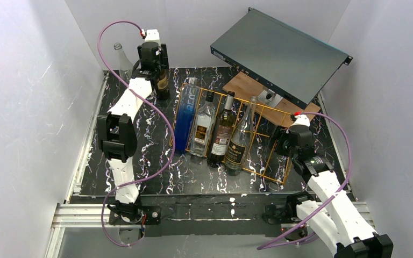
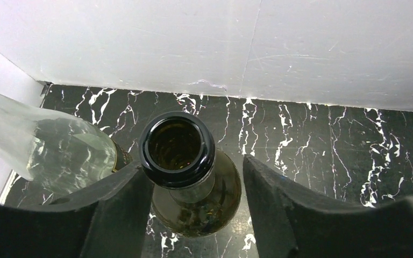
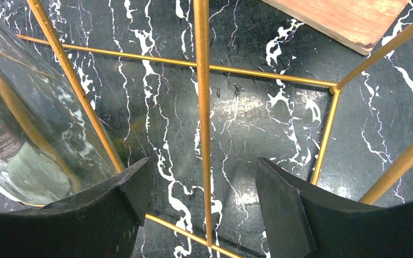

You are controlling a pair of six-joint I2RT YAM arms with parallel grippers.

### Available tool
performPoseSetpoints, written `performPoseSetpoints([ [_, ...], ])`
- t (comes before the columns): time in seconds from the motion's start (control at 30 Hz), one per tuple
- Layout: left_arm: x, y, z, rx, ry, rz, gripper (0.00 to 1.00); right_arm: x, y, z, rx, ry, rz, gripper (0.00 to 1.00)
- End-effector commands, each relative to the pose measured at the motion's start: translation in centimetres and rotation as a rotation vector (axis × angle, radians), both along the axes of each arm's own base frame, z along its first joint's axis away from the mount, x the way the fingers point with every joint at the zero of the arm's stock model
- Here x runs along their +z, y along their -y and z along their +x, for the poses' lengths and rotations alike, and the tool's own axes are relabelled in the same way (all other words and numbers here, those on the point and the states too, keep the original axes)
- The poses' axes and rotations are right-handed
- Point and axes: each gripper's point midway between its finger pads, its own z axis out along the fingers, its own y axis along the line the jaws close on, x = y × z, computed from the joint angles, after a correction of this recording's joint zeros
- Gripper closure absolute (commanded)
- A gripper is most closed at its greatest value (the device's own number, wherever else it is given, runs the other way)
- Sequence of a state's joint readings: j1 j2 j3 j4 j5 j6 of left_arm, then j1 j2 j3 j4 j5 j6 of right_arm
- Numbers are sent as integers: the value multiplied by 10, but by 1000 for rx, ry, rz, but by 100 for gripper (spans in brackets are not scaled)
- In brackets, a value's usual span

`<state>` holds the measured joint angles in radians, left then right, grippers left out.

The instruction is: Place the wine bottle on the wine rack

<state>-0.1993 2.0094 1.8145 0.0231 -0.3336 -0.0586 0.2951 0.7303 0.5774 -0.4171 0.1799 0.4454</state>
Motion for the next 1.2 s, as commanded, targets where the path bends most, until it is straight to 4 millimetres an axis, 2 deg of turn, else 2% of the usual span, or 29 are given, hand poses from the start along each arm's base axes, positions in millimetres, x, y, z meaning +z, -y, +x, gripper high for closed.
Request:
performPoseSetpoints([
  [0.0, 23, -4, 5, 18, 55, 21, 46, 9, -4, 3, 10, 22, 16, 23],
  [0.1, 18, -3, 6, 7, 46, 25, 52, 9, -5, 3, 12, 22, 19, 22],
  [0.17, 17, -4, 6, 15, 42, 29, 52, 8, -6, 3, 18, 18, 24, 22],
  [0.27, 16, -5, 8, 19, 44, 34, 46, 5, -9, 3, 21, -2, 36, 22],
  [0.4, 11, -4, 12, 6, 38, 48, 52, 11, -12, 5, 22, -5, 52, 21],
  [0.43, 10, -4, 12, 9, 35, 49, 53, 13, -12, 6, 22, -2, 52, 21],
  [0.53, 10, -9, 12, 20, 29, 87, 72, 21, -9, 7, 21, 0, 33, 18],
  [0.6, 16, -12, 10, 33, 40, 89, 81, 29, -6, 8, 15, 11, 16, 15],
  [0.67, 24, -12, 8, 26, 52, 92, 86, 37, -2, 9, 4, 26, -2, 13],
  [0.83, 60, -13, -8, 14, 107, 83, 100, 56, 5, 12, -15, 68, -30, 10],
  [0.9, 74, -15, -19, 17, 129, 73, 100, 62, 7, 13, -17, 77, -46, 9],
  [1.17, 106, -18, -72, -13, 167, 29, 100, 84, 14, 11, -20, 108, -87, 8],
])
